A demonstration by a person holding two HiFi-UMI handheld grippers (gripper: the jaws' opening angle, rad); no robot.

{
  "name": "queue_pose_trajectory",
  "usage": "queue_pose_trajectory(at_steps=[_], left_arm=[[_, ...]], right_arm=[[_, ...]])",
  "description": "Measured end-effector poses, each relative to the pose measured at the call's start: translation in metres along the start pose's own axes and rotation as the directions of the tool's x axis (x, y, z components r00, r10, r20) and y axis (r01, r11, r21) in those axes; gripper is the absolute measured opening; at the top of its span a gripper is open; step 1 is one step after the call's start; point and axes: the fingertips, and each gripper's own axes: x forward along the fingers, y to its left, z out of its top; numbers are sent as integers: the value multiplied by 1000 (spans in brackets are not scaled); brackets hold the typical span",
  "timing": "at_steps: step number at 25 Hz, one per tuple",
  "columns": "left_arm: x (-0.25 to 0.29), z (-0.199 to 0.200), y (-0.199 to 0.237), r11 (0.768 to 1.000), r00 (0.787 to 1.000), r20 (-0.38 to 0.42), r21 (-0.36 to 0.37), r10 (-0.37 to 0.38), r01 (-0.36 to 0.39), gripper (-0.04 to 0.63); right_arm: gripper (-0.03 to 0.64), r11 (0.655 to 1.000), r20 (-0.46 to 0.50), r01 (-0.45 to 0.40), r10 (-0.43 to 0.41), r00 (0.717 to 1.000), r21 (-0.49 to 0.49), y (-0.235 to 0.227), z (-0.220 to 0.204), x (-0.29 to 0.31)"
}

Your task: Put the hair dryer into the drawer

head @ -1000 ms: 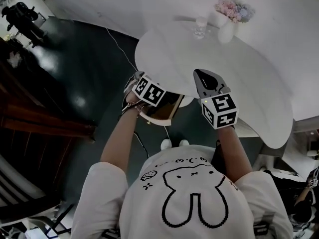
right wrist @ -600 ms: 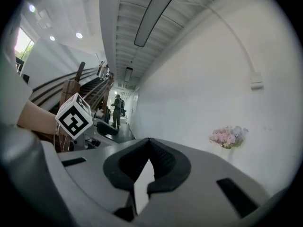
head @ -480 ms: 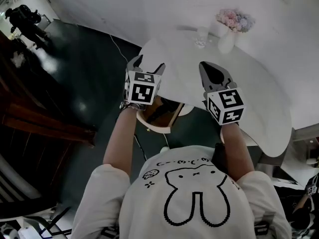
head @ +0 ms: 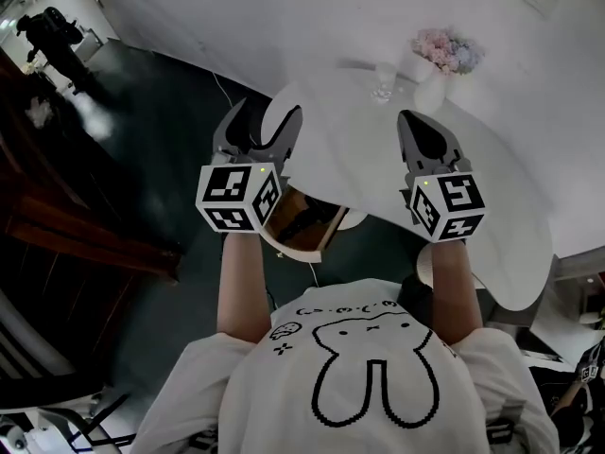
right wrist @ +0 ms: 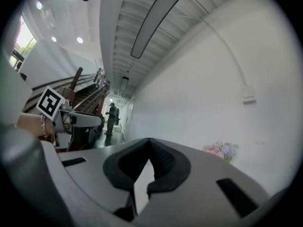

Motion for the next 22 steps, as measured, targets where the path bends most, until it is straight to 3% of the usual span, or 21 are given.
queue_pose_trajectory(at_steps=[2,5,8,16,22], left_arm=[[-5,12,3,999,1000,23,48,21,-22,325],[-13,28,12,987,993,65,121,99,-107,121],[-20,43,13,980,987,113,147,117,-133,23],[-31,82,10,960,972,209,232,106,-154,18],[-35,95,9,950,971,223,274,89,-150,18]], right_arm=[[0,1000,24,9,-9,1000,-10,-3,10,-3],[0,999,58,17,-15,998,-33,-5,27,-5],[0,997,89,24,-17,996,-71,-3,43,-7],[0,996,173,30,-15,985,-84,-6,72,-11],[0,993,192,41,-19,981,-110,-1,85,-14]])
